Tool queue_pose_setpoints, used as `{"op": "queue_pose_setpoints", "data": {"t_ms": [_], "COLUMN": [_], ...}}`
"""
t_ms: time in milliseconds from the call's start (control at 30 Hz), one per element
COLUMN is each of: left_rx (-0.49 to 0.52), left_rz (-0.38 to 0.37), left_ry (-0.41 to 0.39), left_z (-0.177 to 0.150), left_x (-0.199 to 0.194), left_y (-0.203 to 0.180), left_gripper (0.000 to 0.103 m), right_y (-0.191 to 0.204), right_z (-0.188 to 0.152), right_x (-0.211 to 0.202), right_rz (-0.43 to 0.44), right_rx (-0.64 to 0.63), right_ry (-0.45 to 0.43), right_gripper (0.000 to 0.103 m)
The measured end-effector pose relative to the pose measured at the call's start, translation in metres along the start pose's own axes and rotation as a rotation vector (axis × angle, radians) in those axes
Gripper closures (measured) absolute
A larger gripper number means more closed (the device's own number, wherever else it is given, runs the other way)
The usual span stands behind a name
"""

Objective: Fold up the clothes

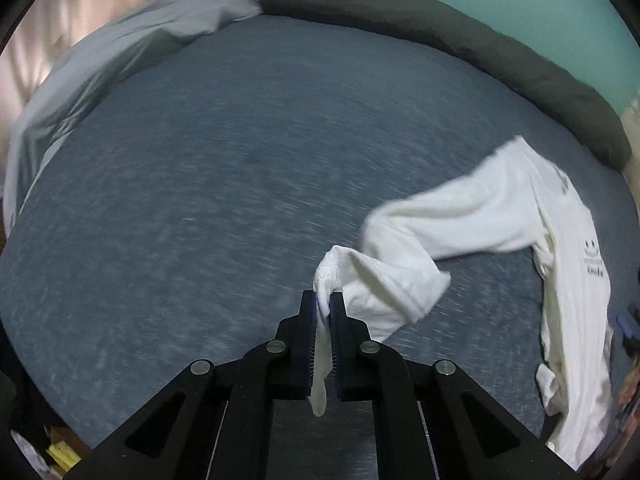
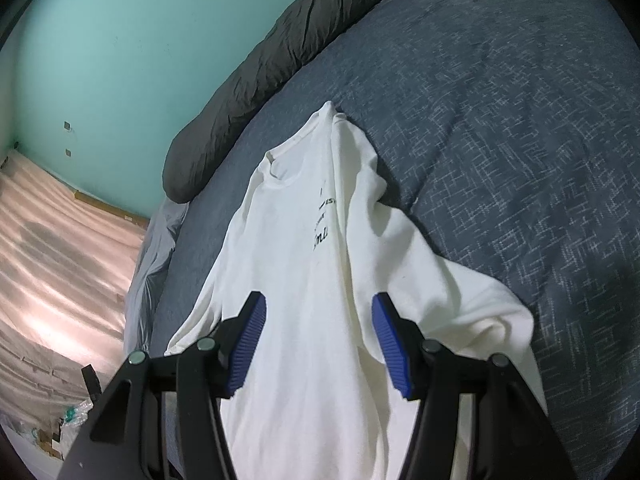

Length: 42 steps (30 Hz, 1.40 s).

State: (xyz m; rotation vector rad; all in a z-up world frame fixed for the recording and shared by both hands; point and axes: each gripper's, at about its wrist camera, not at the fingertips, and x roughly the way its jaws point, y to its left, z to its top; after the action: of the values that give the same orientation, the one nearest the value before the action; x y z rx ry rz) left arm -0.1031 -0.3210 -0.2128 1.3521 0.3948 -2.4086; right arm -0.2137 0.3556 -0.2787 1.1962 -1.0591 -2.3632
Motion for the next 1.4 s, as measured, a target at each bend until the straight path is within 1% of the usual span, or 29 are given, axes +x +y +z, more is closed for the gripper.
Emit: {"op": "queue_pose_setpoints", "data": {"t_ms": [200, 333, 433, 533, 633, 700, 733, 800, 867, 933, 1067, 1167, 1233, 1300, 1400], "left_rx": [-0.083, -0.119, -0.129, -0.084, -0.041, -0.035, -0.034, 0.002, 0.081, 0.122, 0.147, 0.165, 0.172, 0.202, 0.244], "left_rz": [0.076, 0.113, 0.137, 0.164, 0.186, 0.178, 0.170, 0.150, 0.142, 0.116, 0.059, 0.017, -0.015, -0.044, -0.088], "left_ry": [-0.023, -0.060, -0.109, -0.128, -0.178, -0.219, -0.224, -0.207, -0.175, -0.142, -0.051, 0.006, 0.028, 0.046, 0.071], "left_z": [0.015, 0.021, 0.029, 0.036, 0.044, 0.050, 0.050, 0.040, 0.022, 0.006, -0.023, -0.043, -0.053, -0.061, -0.065], "left_x": [-0.006, -0.015, -0.023, -0.026, -0.034, -0.041, -0.042, -0.041, -0.033, -0.021, 0.007, 0.017, 0.021, 0.024, 0.025], "left_y": [0.055, 0.082, 0.090, 0.088, 0.080, 0.076, 0.075, 0.064, 0.050, 0.043, 0.031, 0.017, 0.010, 0.004, -0.004], "left_gripper": [0.096, 0.096, 0.097, 0.097, 0.097, 0.097, 0.097, 0.097, 0.097, 0.097, 0.096, 0.096, 0.095, 0.094, 0.094], "right_y": [-0.001, 0.000, 0.002, 0.003, 0.005, 0.006, 0.006, 0.006, 0.005, 0.005, 0.009, 0.010, 0.008, 0.008, 0.007], "right_z": [-0.001, -0.003, -0.004, -0.005, -0.006, -0.006, -0.006, -0.006, -0.006, -0.006, -0.006, -0.007, -0.007, -0.006, -0.005], "right_x": [0.005, 0.008, 0.012, 0.015, 0.018, 0.019, 0.019, 0.021, 0.022, 0.023, 0.024, 0.023, 0.022, 0.021, 0.021], "right_rz": [-0.009, -0.015, -0.019, -0.022, -0.023, -0.025, -0.025, -0.027, -0.027, -0.025, -0.019, -0.021, -0.023, -0.023, -0.021], "right_rx": [-0.002, -0.006, -0.010, -0.012, -0.018, -0.022, -0.023, -0.022, -0.016, -0.011, -0.017, -0.025, -0.017, -0.012, -0.008], "right_ry": [0.007, 0.011, 0.015, 0.020, 0.024, 0.024, 0.024, 0.023, 0.023, 0.021, 0.020, 0.023, 0.018, 0.015, 0.014], "right_gripper": [0.047, 0.047, 0.047, 0.047, 0.047, 0.047, 0.047, 0.047, 0.047, 0.047, 0.047, 0.047, 0.047, 0.047, 0.047]}}
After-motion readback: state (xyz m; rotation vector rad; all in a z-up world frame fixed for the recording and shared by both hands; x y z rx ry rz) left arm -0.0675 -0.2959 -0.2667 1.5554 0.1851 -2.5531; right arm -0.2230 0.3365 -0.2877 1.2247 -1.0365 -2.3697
